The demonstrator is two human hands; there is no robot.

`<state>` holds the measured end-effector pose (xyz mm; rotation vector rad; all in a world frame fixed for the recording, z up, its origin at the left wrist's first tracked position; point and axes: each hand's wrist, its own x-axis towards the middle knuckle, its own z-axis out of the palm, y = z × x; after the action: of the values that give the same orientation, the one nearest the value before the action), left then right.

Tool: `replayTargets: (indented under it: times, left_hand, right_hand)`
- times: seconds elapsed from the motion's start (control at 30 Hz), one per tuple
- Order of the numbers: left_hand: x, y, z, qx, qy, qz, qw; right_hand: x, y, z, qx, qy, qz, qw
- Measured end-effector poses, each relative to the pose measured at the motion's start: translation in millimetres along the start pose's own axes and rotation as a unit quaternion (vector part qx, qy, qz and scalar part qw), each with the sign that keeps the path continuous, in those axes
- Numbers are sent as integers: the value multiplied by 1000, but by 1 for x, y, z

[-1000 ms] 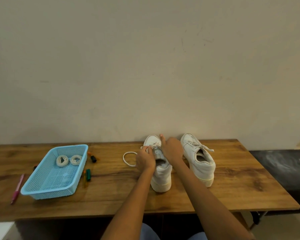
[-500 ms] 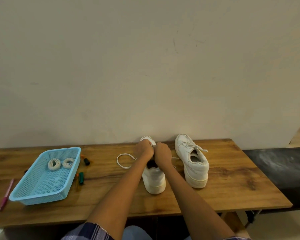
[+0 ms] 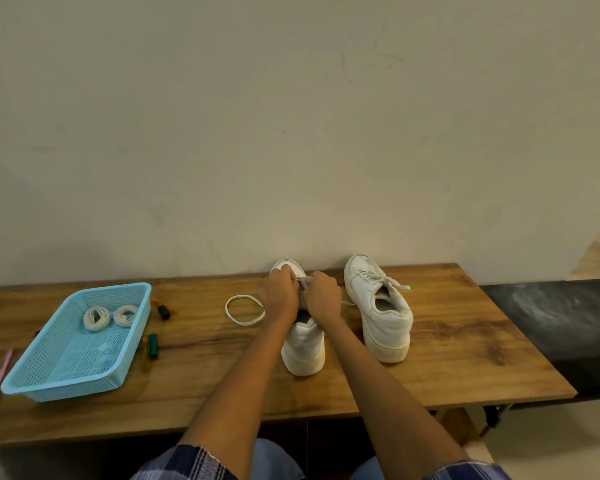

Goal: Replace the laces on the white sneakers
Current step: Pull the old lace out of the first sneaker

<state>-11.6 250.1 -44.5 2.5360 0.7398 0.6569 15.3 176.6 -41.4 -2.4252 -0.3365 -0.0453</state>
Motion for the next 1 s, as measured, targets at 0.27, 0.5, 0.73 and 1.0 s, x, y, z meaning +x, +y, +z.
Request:
replayTargets:
  times: [0.27,0.5,0.73,1.0]
  left_hand:
    - [1,-7,-2,-140,32,-216,966]
    - [-3,-4,-3,-64,27,-23,997]
    - [-2,-2,-2,11,16,14,1000]
    - [-1,-3,1,20,15,-2,1000]
  right_hand:
    - [-2,2,1,-12,8,-4,1000]
    - [-2,2,0,-13,8,2,1000]
    - [-4,1,-2,-6,6,4,1000]
    - [-3,1,-2,-6,5,8,1000]
